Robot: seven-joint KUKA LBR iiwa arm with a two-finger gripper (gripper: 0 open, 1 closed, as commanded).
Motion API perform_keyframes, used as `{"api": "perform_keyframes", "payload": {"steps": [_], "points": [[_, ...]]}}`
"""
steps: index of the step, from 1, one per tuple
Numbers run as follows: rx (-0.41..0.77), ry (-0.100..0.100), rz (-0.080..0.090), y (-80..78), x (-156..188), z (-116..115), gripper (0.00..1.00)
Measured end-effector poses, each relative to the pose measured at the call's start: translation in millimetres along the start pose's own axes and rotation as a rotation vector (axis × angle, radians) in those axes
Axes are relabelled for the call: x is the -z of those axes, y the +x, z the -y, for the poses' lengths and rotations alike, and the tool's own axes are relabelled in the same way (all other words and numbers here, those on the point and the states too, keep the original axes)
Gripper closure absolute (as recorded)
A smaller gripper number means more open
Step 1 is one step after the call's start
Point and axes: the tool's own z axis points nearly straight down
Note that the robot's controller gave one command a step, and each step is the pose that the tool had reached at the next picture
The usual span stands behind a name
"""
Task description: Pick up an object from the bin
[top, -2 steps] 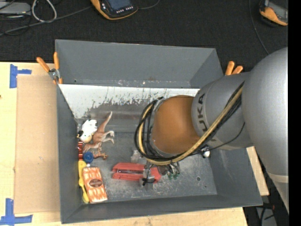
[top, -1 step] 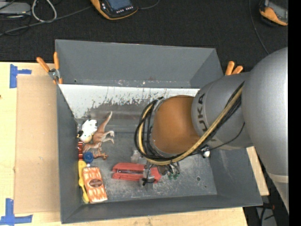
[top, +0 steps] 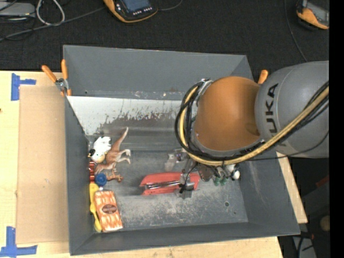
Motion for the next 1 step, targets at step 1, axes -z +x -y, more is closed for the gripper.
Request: {"api": "perform_keyframes", "payload": {"steps": [1], "points": [[0.000, 0.000, 0.000, 0.0, 0.0, 0.1, 1.00]]}}
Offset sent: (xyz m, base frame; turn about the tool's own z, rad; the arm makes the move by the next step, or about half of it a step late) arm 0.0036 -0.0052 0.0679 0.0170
